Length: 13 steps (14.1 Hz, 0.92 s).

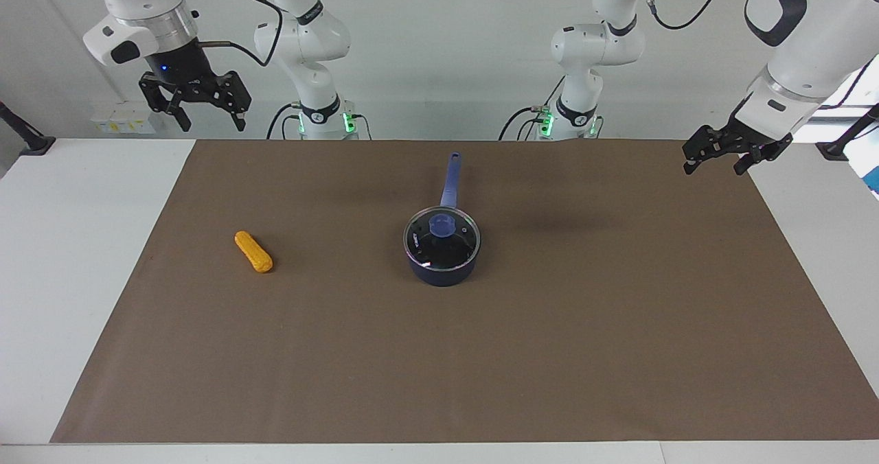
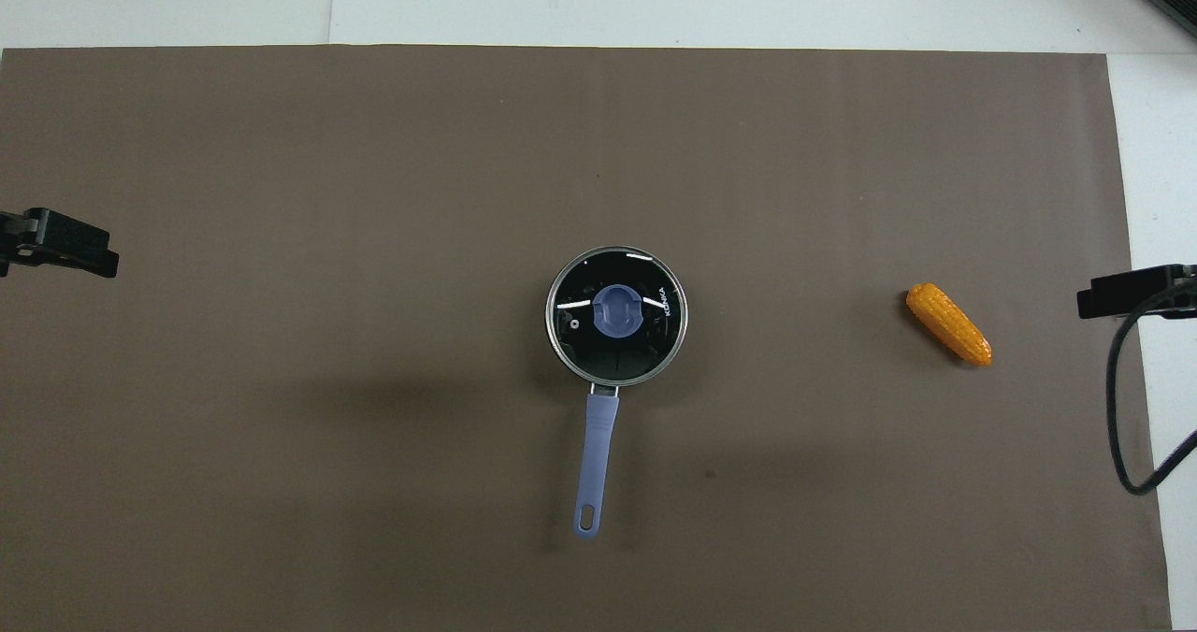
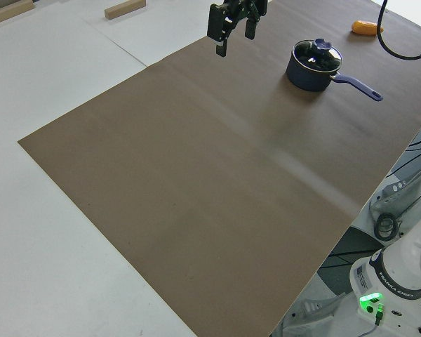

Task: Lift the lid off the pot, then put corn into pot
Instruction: 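Move the left gripper in toward the glass lid on the pot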

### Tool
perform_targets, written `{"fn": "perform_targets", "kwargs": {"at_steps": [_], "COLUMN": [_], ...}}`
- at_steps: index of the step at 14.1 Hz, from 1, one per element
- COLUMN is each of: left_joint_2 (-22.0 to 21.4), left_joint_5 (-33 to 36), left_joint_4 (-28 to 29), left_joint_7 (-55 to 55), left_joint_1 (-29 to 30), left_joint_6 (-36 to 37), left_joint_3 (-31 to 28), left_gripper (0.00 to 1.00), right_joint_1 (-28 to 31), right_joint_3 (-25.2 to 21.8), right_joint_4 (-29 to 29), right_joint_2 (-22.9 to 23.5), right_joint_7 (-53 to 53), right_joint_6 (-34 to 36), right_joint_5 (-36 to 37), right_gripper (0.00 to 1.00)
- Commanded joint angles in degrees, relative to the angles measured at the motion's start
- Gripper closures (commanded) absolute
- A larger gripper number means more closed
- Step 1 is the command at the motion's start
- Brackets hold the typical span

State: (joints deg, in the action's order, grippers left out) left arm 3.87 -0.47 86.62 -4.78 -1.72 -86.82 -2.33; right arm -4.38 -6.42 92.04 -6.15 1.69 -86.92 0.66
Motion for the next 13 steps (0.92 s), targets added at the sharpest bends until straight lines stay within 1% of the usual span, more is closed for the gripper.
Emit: {"fn": "perform_targets", "kwargs": {"at_steps": [1,5,7,8,11,12,13], "left_joint_2": [0.0,0.0,-0.4,-1.1,-4.2,-4.6,-4.7], "left_joint_5": [0.6,0.3,0.0,-0.1,-0.1,-0.3,-1.2], "left_joint_4": [-0.4,-0.3,0.6,1.5,8.2,9.9,10.9], "left_joint_7": [-0.1,-0.7,-0.7,-0.7,-0.3,0.2,0.6], "left_joint_1": [0.4,-0.8,-4.6,-5.4,-8.7,-9.2,-11.2], "left_joint_6": [0.9,0.8,0.6,0.3,-5.0,-6.9,-7.5], "left_joint_3": [0.3,1.2,1.3,1.4,1.5,1.5,1.5], "left_gripper": [0.0,0.0,0.0,0.0,0.0,0.0,0.0], "right_joint_1": [0.4,0.4,0.4,0.4,0.5,0.6,0.5], "right_joint_3": [0.0,0.0,0.0,0.0,-0.2,-0.1,0.0], "right_joint_4": [1.1,1.2,1.2,1.2,0.6,0.6,0.6], "right_joint_2": [-1.2,-1.2,-1.2,-1.2,-1.1,-1.1,-1.1], "right_joint_7": [1.4,1.4,1.4,1.4,1.2,1.3,1.8], "right_joint_6": [0.1,0.1,0.1,0.1,0.1,0.1,0.0], "right_joint_5": [-0.8,-0.7,-0.8,-0.8,-0.1,0.0,-0.1], "right_gripper": [0.0,0.0,0.0,0.0,0.0,0.0,0.0]}}
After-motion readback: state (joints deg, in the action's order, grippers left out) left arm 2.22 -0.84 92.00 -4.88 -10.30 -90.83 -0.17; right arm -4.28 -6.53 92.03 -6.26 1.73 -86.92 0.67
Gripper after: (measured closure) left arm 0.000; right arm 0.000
